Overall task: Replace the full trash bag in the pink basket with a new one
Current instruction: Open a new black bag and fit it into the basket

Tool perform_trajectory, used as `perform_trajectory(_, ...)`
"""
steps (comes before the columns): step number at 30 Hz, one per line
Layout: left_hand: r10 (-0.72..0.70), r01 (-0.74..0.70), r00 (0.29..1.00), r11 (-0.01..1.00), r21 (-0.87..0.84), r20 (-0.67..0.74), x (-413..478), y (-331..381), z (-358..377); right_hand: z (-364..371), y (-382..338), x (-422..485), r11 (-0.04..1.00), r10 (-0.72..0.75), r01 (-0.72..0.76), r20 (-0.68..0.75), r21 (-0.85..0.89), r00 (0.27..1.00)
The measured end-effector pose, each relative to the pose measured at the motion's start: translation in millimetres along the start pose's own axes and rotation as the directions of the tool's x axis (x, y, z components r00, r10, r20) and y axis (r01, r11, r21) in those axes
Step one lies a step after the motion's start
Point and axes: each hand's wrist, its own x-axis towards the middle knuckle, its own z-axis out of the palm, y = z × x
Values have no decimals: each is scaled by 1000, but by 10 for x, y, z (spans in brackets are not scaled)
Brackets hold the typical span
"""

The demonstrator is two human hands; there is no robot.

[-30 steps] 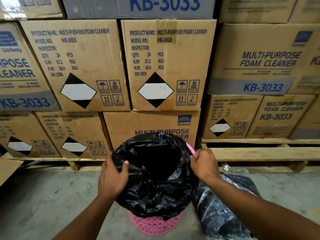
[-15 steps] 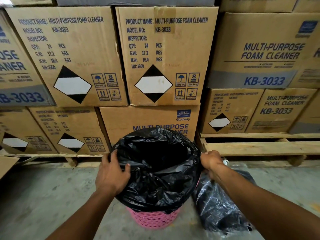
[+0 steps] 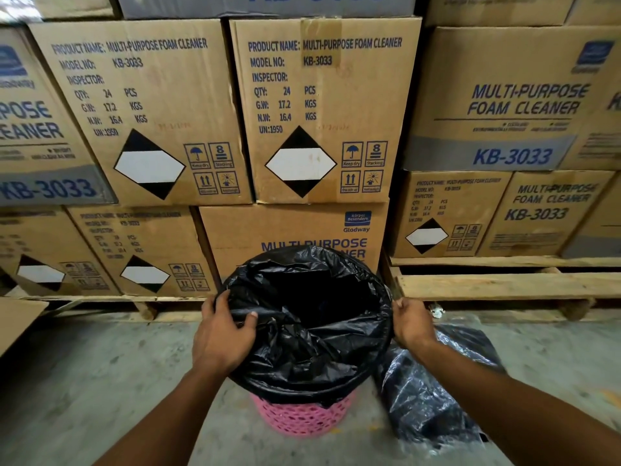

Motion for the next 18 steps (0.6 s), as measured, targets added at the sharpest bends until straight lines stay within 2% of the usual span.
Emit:
perform_trajectory(2, -5, 5, 1000, 1000, 1, 10, 1, -36, -3, -22, -22, -13, 999, -31, 32, 40, -34, 999)
perform_trajectory(4, -3, 2, 1000, 1000, 6, 20, -14, -79, -17, 21, -4, -42, 994, -25, 40, 150, -100, 988)
perform_trajectory(6, 33, -34, 999, 998, 52, 8, -54, -107, -29, 81, 64, -66, 998, 36, -27, 168, -56, 985)
perform_trajectory(8, 107, -100, 993, 989, 109, -55, -91, -96, -50, 26, 59, -36, 986, 99, -103, 38, 128, 994)
perform_trajectory(10, 226, -210, 969, 966, 148, -100, -136, -67, -80, -93, -11, -2, 969, 92, -53, -153, 243, 984)
perform_trajectory(11, 296, -278, 950, 947, 162, -98, -161, -53, -89, -118, -50, -7, 956, 66, -10, -182, 294, 981)
perform_trajectory(12, 358, -342, 930, 924, 168, -78, -187, -34, -92, -95, -96, -54, 936, 30, 25, -152, 351, 988)
perform_trajectory(14, 442, -435, 897, 884, 171, -3, -241, 1, -86, 55, -168, -210, 911, -59, 52, 6, 409, 998)
perform_trajectory(16, 495, -501, 865, 847, 179, 77, -305, 2, -86, 215, -186, -332, 938, -101, 36, 172, 345, 980)
perform_trajectory(18, 541, -559, 829, 807, 190, 142, -362, -32, -96, 281, -171, -340, 955, -82, 9, 233, 296, 969)
